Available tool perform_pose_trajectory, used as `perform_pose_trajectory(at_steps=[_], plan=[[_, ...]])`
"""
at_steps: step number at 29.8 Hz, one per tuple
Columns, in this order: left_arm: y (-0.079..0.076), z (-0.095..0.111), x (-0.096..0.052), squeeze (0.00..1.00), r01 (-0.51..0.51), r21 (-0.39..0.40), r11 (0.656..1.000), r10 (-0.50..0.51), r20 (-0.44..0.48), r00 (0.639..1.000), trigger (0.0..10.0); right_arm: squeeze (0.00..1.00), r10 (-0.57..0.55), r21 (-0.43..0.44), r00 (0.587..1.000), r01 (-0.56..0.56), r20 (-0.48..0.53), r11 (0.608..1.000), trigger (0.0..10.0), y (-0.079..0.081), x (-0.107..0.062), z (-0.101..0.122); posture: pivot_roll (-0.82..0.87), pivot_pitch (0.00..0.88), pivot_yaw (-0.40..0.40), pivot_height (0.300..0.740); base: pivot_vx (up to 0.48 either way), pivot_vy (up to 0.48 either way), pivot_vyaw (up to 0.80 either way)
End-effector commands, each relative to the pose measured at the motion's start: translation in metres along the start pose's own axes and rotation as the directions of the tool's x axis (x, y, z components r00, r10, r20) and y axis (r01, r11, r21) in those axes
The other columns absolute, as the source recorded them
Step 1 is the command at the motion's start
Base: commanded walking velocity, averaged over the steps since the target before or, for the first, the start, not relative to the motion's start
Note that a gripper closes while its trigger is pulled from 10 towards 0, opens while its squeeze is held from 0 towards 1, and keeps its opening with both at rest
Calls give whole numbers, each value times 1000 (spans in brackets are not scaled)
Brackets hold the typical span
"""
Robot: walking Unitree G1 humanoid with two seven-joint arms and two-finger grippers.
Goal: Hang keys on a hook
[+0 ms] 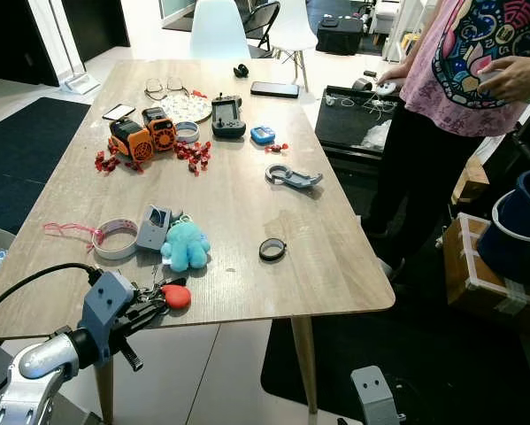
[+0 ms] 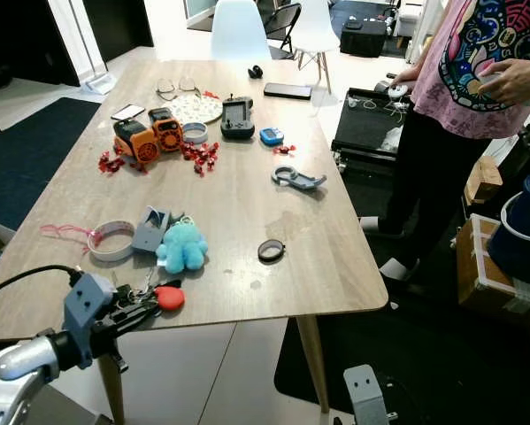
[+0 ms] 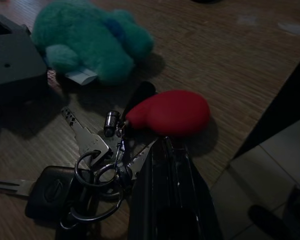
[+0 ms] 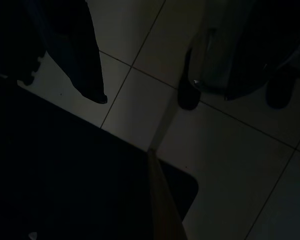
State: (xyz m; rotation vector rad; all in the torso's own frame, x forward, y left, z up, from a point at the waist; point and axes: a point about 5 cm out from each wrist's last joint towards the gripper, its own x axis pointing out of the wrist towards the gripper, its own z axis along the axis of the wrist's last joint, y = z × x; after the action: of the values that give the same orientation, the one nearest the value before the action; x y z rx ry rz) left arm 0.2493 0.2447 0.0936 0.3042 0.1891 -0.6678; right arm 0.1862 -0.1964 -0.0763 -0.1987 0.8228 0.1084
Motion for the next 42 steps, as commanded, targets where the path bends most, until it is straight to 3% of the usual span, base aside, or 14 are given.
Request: perform_pose_trajectory(at_steps=[1,23,29,31,33,34,35,36,37,38,39,40,41,42], plan=[[1,-6,2,0,-32,5,999,32,-24,999,0,0,-5,15,1000,5,-16,1000,10000,0,-1,-5,33,72,-27,740,0,0,0],[39,-17,-6,0,-321,177,930,347,-140,927,0,0,-7,19,1000,8,-14,1000,10000,-1,-1,-4,30,75,-29,740,0,0,0],[41,-13,-6,0,-329,108,938,339,-83,937,0,0,-9,19,1000,9,-12,1000,10000,-1,-1,-3,28,77,-30,740,0,0,0],[36,-6,-6,0,-279,59,958,280,-14,960,1686,0,-10,19,1000,10,-13,1000,10000,-2,-1,-4,28,77,-29,740,0,0,0],[33,-3,-6,0,-253,52,966,253,12,967,1686,0,-10,19,1000,10,-14,1000,10000,-2,-1,-4,29,77,-29,740,0,0,0],[30,-1,-6,0,-221,35,975,220,38,975,7294,0,-11,19,1000,11,-15,1000,10000,-2,-1,-4,30,78,-28,740,0,0,0],[26,1,-6,0,-197,21,980,195,62,979,9882,0,-11,19,1000,11,-16,1000,10000,-3,-1,-4,30,79,-28,740,0,0,0],[26,1,-6,0,-197,21,980,195,62,979,9882,0,-11,19,1000,11,-16,1000,10000,-3,-1,-4,30,79,-28,740,0,0,0],[23,2,-6,94,-181,7,984,180,79,981,10000,0,-11,19,1000,12,-16,1000,10000,-3,-1,-5,30,79,-28,740,0,0,0],[22,3,-6,478,-172,-3,985,172,92,981,10000,0,-11,20,1000,11,-17,1000,10000,-3,-2,-5,31,80,-28,740,0,0,0],[22,3,-6,478,-172,-3,985,172,92,981,10000,0,-11,20,1000,11,-17,1000,10000,-3,-2,-5,31,80,-28,740,0,0,0],[21,3,-5,863,-172,-7,985,172,96,980,10000,0,-10,20,1000,10,-18,1000,10000,-3,-2,-5,32,80,-28,740,0,0,0],[20,2,-4,1000,-181,-6,984,181,93,979,10000,0,-9,20,1000,10,-18,1000,10000,-2,-2,-5,32,81,-28,740,0,0,0],[21,2,-4,1000,-189,-5,982,189,90,978,10000,0,-9,21,1000,9,-18,1000,10000,-2,-2,-5,31,81,-29,740,0,0,0]])
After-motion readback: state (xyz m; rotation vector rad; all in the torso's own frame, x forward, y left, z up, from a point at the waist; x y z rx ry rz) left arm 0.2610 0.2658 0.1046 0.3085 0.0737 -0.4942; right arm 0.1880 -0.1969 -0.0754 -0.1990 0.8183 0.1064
